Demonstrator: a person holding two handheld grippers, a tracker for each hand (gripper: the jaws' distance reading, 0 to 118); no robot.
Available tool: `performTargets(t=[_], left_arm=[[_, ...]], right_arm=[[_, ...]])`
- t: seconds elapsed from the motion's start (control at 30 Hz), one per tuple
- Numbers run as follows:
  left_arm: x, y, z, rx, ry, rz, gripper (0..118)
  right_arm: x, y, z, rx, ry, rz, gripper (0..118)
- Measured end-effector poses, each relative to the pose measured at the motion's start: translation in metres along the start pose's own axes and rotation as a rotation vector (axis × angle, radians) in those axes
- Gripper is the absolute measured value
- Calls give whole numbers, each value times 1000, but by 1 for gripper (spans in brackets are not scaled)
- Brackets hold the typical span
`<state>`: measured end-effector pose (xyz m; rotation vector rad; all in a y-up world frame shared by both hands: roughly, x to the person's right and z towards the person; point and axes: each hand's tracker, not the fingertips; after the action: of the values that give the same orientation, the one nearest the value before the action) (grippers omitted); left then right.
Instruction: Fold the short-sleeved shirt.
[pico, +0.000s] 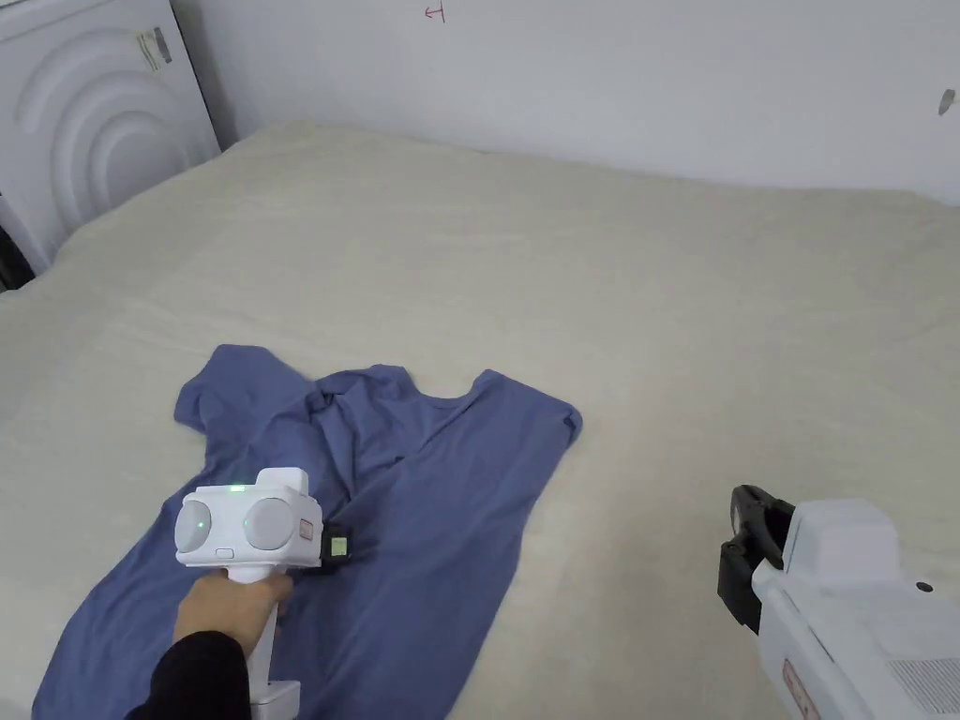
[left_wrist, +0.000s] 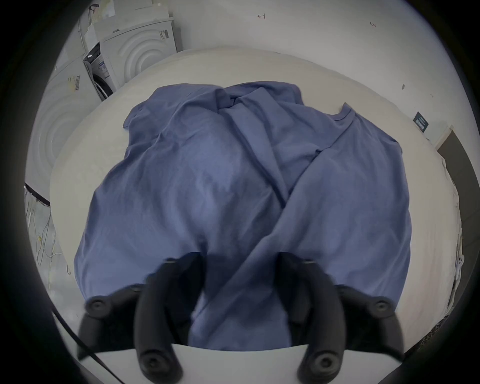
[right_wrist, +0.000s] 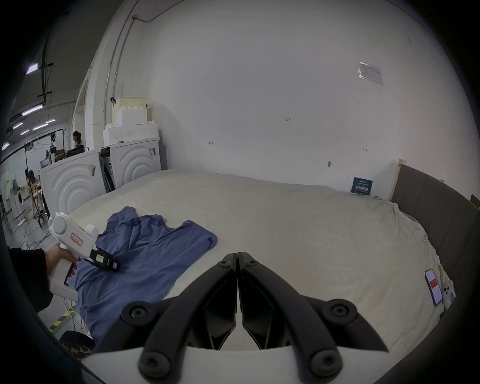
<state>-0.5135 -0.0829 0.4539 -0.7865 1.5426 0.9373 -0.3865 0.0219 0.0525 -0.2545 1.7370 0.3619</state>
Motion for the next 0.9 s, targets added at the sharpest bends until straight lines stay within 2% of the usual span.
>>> performTargets(t=[0.03, 0.23, 0.4, 0.47, 0.67, 0.73, 0.9], left_arm=[[3, -1, 3, 12, 11, -21, 0], [4, -2, 2, 35, -12, -33, 0], [-5, -7, 33, 113, -184, 73, 0], [-8, -10, 52, 144, -304, 137, 0], [16, -10, 117, 239, -564, 240, 0], [34, -1, 142, 274, -630, 217, 0], [97, 23, 199, 360, -700, 37, 0]], right_arm=[[2, 0, 2, 0, -2, -5, 0], [9, 4, 16, 14, -9, -18, 0], [19, 7, 31, 32, -23, -26, 0], [24, 7, 39, 38, -32, -35, 0], [36, 7, 67, 61, -57, -59, 0], [42, 7, 79, 71, -68, -65, 0], [57, 7, 110, 102, -104, -74, 0]])
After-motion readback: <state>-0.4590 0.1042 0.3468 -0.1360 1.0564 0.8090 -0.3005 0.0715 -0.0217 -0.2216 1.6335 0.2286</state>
